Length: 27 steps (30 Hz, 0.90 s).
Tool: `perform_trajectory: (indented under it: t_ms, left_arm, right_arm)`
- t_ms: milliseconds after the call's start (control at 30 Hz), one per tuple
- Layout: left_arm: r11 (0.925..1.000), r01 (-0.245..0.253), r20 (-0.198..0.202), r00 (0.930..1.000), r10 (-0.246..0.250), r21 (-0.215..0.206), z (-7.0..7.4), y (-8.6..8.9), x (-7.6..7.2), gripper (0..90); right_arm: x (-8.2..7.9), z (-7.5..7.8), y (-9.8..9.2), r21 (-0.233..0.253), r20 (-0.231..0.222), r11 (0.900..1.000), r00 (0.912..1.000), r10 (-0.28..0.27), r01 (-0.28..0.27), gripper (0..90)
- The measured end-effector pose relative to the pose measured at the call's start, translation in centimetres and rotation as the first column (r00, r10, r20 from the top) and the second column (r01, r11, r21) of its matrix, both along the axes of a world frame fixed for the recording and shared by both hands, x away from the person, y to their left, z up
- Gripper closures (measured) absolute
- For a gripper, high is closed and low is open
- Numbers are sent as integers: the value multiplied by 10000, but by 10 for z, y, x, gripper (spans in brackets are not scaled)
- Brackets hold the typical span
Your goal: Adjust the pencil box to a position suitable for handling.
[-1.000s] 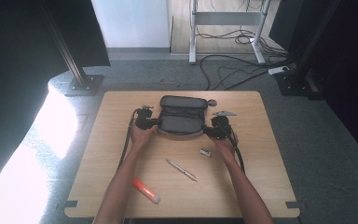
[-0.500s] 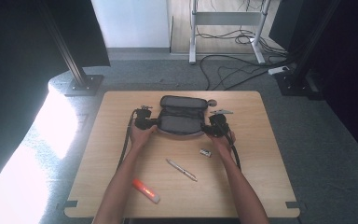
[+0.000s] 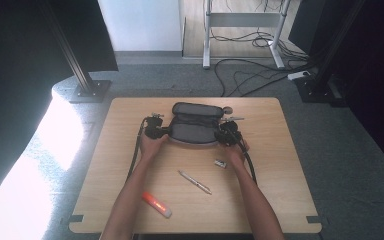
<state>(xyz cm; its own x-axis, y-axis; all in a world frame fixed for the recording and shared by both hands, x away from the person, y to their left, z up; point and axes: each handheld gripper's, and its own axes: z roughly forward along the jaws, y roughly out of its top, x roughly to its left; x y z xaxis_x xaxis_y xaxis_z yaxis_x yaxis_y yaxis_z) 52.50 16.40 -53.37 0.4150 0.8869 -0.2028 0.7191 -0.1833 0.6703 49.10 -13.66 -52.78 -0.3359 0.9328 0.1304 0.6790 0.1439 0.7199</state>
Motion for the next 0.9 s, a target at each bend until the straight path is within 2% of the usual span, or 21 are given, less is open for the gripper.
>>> perform_trajectory:
  t_ms: [200, 333, 567, 700, 900]
  left_arm:
    - [10000, 0, -147, 9999, 0, -46, -2, 2, 1, 716]
    - [10000, 36, -96, 9999, -35, 91, -1, 0, 1, 755]
    - [9998, 129, -83, 9999, -128, 140, 1, -2, 0, 811]
    - [9999, 166, -95, 9998, -166, 38, 2, -2, 1, 827]
    - [9996, 267, 57, 9996, -267, 68, 6, -5, 0, 856]
  right_arm:
    - [0, -2, 0, 98, -168, 9999, 9998, -137, 139, 787]
    - [1, -3, -1, 106, -229, 9999, 9997, -131, 133, 835]
    - [2, -3, -4, 246, -247, 9995, 9995, -198, 204, 861]
    - [2, -4, -9, 691, -318, 9970, 9990, -317, 338, 866]
    - [2, -2, -11, 631, -197, 9973, 9991, -369, 381, 869]
